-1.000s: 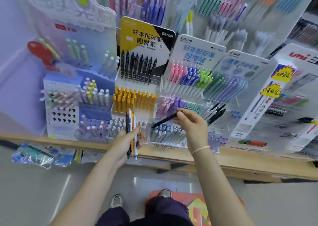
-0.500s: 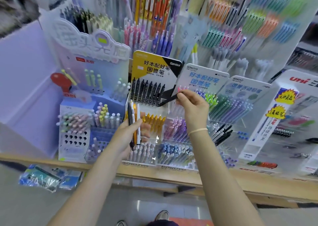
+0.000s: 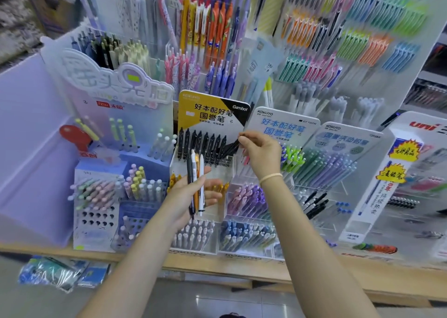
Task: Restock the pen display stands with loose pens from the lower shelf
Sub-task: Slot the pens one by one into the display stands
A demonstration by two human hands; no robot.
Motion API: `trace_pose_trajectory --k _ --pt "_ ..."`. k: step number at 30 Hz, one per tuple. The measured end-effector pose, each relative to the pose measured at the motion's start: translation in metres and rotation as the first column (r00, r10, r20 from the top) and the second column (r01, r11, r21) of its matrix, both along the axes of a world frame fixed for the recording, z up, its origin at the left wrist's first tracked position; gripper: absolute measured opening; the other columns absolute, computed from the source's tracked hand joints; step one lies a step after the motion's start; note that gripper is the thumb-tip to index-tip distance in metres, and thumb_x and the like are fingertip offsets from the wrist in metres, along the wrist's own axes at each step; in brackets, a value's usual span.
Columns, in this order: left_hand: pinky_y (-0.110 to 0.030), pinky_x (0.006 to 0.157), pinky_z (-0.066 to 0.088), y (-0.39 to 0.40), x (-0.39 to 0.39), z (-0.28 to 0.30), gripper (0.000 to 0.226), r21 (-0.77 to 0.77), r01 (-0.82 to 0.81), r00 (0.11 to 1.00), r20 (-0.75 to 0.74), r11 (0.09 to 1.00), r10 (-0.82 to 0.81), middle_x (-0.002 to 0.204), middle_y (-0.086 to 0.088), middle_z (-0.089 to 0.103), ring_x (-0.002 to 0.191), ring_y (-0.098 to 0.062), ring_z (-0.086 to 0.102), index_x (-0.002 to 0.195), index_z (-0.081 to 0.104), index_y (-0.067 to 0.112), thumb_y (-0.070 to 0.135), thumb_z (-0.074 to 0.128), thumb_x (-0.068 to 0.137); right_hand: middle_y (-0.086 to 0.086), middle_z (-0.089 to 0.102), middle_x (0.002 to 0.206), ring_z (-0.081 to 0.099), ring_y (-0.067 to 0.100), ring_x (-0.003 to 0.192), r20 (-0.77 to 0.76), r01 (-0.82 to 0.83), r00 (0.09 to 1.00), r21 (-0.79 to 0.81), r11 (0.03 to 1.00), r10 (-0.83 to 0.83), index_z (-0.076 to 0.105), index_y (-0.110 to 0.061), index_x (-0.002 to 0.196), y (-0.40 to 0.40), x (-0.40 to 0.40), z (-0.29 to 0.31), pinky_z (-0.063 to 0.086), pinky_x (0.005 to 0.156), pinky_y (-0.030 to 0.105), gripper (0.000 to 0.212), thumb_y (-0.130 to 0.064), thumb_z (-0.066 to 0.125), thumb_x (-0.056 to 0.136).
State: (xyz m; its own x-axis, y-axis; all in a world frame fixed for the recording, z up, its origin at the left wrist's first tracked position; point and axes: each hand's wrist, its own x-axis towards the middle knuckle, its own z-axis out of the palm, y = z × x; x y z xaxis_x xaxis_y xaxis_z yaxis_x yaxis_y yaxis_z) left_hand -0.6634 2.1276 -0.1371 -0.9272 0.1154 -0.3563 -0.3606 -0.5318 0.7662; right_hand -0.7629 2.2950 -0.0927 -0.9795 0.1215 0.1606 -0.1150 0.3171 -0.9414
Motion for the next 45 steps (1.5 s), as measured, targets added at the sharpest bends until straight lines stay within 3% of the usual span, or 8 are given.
trace_pose_trajectory --k 7,12,21,27,30,32,36,45 --pt "-0.033 0.069 0.062 0.000 -0.005 -0.009 0.032 0.005 0.023 1.000 -0.012 1.000 -0.023 0.110 -0.017 0.074 0.075 -0.025 0.073 0.135 0.056 0.013 0.013 0.048 0.104 0.000 0.073 0.082 0.063 0.007 0.061 -0.010 -0.006 1.000 0.162 0.987 0.008 0.076 -0.009 0.100 -0.001 -0.012 0.001 0.057 0.068 0.030 0.012 -0.012 0.072 0.089" --pt "-0.032 0.069 0.062 -0.001 -0.010 -0.011 0.031 0.033 0.032 0.999 -0.023 0.999 -0.031 0.107 -0.016 0.075 0.075 -0.025 0.073 0.133 0.057 0.015 0.012 0.048 0.104 0.002 0.075 0.089 0.066 0.021 0.069 -0.011 -0.068 0.996 0.599 0.798 0.093 0.078 -0.018 0.097 -0.003 -0.020 0.004 0.056 0.072 0.037 0.013 -0.026 0.068 0.092" --pt "-0.034 0.072 0.063 -0.001 -0.016 -0.019 0.035 0.069 0.041 0.999 -0.031 0.997 -0.039 0.111 -0.017 0.074 0.077 -0.025 0.073 0.137 0.055 0.016 0.014 0.051 0.102 0.000 0.076 0.098 0.069 0.025 0.076 0.104 -0.129 0.992 0.752 0.646 0.077 0.077 -0.024 0.103 -0.012 -0.029 0.009 0.058 0.075 0.038 0.016 -0.029 0.064 0.094" --pt "-0.030 0.059 0.057 -0.003 -0.014 -0.011 0.037 0.030 0.115 0.991 -0.077 0.993 -0.113 0.099 -0.014 0.075 0.061 -0.019 0.067 0.130 0.061 0.026 0.024 0.060 0.094 -0.002 0.075 0.096 0.067 0.011 0.084 -0.065 -0.030 0.995 0.537 0.843 0.077 0.075 -0.015 0.110 -0.009 -0.006 0.009 0.056 0.080 0.031 0.025 -0.030 0.070 0.091" --pt "-0.024 0.050 0.045 -0.003 -0.012 -0.010 0.044 -0.008 0.151 0.984 -0.092 0.989 -0.151 0.083 -0.006 0.072 0.050 -0.014 0.058 0.129 0.063 0.018 0.027 0.065 0.086 -0.004 0.073 0.079 0.063 0.002 0.064 0.033 -0.214 0.976 0.358 0.909 0.216 0.077 -0.013 0.096 -0.019 0.017 0.014 0.054 0.066 0.021 0.017 -0.027 0.069 0.092" --pt "-0.022 0.045 0.040 -0.001 -0.011 -0.008 0.043 -0.017 0.155 0.984 -0.086 0.988 -0.156 0.080 -0.005 0.071 0.045 -0.013 0.054 0.124 0.063 0.010 0.027 0.066 0.084 -0.002 0.069 0.070 0.060 0.008 0.054 0.180 -0.350 0.932 0.220 0.911 0.315 0.075 -0.012 0.092 -0.024 0.028 0.014 0.050 0.053 0.020 0.014 -0.024 0.070 0.091" --pt "-0.021 0.041 0.036 0.000 -0.005 -0.008 0.044 -0.048 0.162 0.981 -0.103 0.986 -0.166 0.080 -0.006 0.071 0.044 -0.012 0.052 0.119 0.063 0.004 0.029 0.067 0.082 0.002 0.063 0.060 0.055 0.018 0.054 0.293 -0.333 0.904 0.023 0.943 0.312 0.075 -0.009 0.089 -0.018 0.035 0.013 0.043 0.046 0.020 0.011 -0.020 0.072 0.090" --pt "-0.018 0.039 0.028 -0.014 0.015 -0.021 0.027 -0.018 -0.028 0.997 -0.079 0.999 0.027 0.080 -0.012 0.065 0.038 -0.008 0.040 0.100 0.070 0.008 0.025 0.071 0.078 0.015 0.066 0.073 0.060 0.019 0.055 0.290 -0.153 0.922 -0.339 0.928 0.258 0.061 0.003 0.099 0.001 0.066 0.011 0.051 0.050 0.022 0.013 -0.010 0.058 0.098"
